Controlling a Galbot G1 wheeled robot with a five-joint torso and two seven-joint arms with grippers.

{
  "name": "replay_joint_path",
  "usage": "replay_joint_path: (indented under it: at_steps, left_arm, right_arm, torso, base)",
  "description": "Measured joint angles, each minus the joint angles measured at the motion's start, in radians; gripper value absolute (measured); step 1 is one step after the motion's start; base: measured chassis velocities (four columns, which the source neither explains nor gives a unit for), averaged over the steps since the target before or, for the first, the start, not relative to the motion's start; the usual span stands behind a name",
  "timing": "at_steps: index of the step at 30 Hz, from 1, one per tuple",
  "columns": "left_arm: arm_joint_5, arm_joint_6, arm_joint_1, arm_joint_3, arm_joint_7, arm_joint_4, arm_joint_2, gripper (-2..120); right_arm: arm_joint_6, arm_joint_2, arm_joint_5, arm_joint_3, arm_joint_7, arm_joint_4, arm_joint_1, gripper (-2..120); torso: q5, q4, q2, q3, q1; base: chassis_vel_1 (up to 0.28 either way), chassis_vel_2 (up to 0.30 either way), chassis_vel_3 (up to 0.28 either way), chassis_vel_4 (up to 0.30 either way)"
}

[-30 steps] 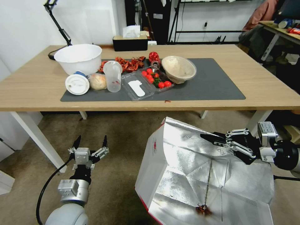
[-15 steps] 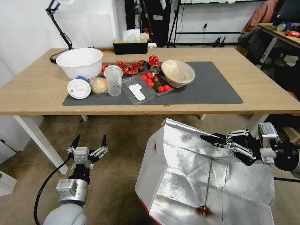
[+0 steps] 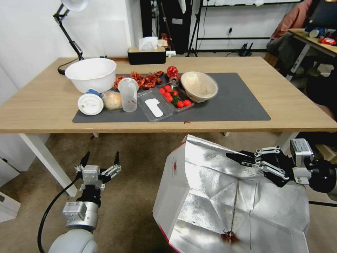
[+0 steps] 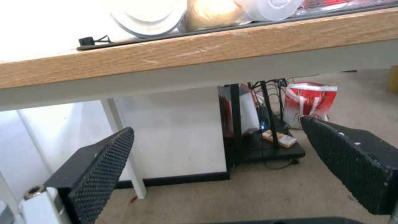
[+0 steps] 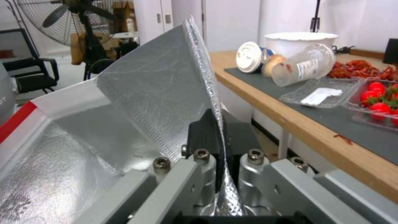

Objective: Pick up the food delivery bag from the floor and place it on the table.

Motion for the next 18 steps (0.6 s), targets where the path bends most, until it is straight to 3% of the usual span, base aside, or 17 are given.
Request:
replay_joint_path:
  at_steps: [18]
  left_arm:
    - [-0.002, 0.001, -0.004, -0.006, 0.000, 0.006, 0.001, 100]
  right_arm:
    - [-0.002, 0.000, -0.001, 0.000, -0.007, -0.016, 0.004, 0]
  torso:
    - [-0.0001, 0.0002, 0.077, 0.045, 0.032]
  base:
    - [0.000, 0.000, 0.000, 0.000]
